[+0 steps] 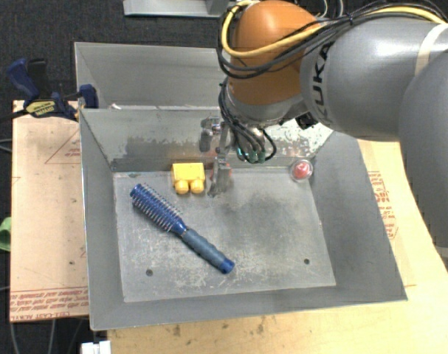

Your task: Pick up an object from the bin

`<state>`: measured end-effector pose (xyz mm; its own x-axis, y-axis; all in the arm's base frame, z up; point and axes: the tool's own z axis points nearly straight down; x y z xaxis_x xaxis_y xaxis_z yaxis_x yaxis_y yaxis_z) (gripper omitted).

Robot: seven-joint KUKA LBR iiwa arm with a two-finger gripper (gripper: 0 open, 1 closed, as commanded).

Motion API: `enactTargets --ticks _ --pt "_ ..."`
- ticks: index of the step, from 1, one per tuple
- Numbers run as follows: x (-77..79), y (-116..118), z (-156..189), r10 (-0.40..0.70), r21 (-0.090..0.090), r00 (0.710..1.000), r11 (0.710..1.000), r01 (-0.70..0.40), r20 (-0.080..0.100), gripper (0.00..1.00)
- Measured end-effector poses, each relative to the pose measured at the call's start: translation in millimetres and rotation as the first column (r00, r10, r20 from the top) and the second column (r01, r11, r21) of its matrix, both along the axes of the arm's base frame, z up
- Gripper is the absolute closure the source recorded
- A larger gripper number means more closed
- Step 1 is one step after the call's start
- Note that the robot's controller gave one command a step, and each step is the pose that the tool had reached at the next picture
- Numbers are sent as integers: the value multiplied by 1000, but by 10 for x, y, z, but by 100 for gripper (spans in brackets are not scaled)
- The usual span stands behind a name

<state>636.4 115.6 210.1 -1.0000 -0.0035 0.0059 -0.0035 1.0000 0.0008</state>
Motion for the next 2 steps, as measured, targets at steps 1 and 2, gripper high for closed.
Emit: enactTargets --ticks 1,2 --pt "-344 410 -1390 109 0 994 994 -109 -1 0" --pt "-322 400 -1365 106 1 994 994 -106 9 100"
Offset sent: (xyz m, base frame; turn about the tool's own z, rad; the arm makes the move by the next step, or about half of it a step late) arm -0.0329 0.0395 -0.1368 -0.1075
